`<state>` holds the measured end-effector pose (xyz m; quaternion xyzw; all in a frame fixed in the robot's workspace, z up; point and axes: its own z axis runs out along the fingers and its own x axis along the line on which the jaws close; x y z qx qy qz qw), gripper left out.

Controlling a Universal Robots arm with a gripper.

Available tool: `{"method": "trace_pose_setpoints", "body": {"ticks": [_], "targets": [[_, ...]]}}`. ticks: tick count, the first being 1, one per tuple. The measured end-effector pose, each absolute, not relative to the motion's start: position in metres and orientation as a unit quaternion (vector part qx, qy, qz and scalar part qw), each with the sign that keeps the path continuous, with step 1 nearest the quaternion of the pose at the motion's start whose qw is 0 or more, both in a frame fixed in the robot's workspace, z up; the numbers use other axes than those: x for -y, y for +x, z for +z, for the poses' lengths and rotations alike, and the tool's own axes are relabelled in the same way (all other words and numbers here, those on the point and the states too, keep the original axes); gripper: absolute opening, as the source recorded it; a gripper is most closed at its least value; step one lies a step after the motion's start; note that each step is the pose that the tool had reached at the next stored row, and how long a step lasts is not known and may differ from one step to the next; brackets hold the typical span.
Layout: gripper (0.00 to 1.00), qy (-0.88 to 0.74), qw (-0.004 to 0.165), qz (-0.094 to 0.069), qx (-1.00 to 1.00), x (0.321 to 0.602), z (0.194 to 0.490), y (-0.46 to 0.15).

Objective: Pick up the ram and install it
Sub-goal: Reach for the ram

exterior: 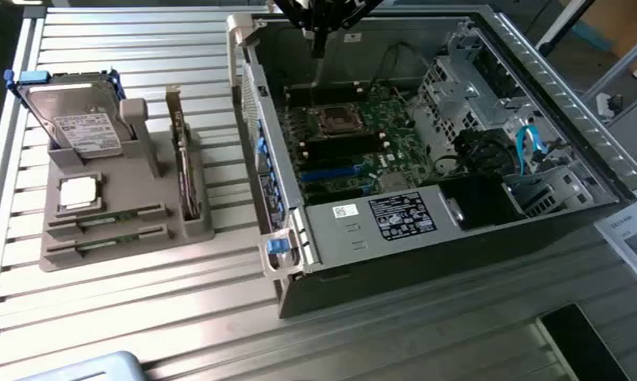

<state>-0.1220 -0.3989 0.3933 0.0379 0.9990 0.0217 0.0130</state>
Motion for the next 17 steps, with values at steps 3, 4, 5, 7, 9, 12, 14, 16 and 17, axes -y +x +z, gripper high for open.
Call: {"method": "trace_pose_setpoints", "body": {"ticks": [3, 4, 5, 7, 9, 12, 14, 16, 17], "targets": [[0.11, 0.038, 0.013, 0.022, -0.999, 0.3989, 0.3933, -0.122], [0.11, 0.038, 0.013, 0.022, -0.999, 0.3989, 0.3933, -0.122], [0.11, 0.038, 0.013, 0.022, -0.999, 0.3989, 0.3933, -0.122], [0.11, 0.038, 0.013, 0.022, -0.999, 0.3989, 0.3933, -0.1219], [0.11, 0.038, 0.013, 0.022, -0.999, 0.3989, 0.3933, -0.122], [0.11, 0.038, 0.013, 0.022, -0.999, 0.3989, 0.3933, -0.1228], [0.11, 0.038, 0.013, 0.022, -0.999, 0.3989, 0.3933, -0.1242], [0.11, 0.038, 0.013, 0.022, -0.999, 0.399, 0.3933, -0.1255], [0.11, 0.038, 0.013, 0.022, -0.999, 0.399, 0.3933, -0.1264]]}}
